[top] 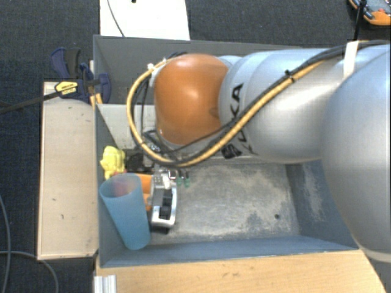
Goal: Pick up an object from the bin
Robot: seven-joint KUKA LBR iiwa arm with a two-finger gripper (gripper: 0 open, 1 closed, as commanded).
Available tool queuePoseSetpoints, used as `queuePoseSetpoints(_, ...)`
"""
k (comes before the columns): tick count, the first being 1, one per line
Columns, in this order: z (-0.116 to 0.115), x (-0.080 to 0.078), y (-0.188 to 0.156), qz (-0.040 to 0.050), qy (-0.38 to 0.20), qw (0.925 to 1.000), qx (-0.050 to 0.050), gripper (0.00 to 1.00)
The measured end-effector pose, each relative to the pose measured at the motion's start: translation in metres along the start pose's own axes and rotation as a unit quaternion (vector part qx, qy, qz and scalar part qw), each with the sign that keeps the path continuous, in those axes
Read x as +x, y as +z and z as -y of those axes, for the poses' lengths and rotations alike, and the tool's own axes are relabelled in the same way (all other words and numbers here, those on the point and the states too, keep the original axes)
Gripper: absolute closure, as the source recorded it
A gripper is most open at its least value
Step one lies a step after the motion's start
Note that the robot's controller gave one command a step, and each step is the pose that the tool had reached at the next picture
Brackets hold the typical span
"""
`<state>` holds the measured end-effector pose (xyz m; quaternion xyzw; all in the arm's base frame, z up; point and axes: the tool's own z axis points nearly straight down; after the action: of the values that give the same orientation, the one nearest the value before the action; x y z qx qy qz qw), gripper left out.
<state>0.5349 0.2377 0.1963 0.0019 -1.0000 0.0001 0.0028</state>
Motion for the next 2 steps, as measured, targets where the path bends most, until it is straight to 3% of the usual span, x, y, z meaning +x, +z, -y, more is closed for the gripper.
queuePoseSetpoints(1, 0.001, -0.002, -0.005, 0.0039, 0.003, 1.0, -0.001, 0.0)
queuePoseSetpoints(2, -0.003, 0.005, 0.042, 0.0073, -0.095, 0.9954, -0.001, 0.0)
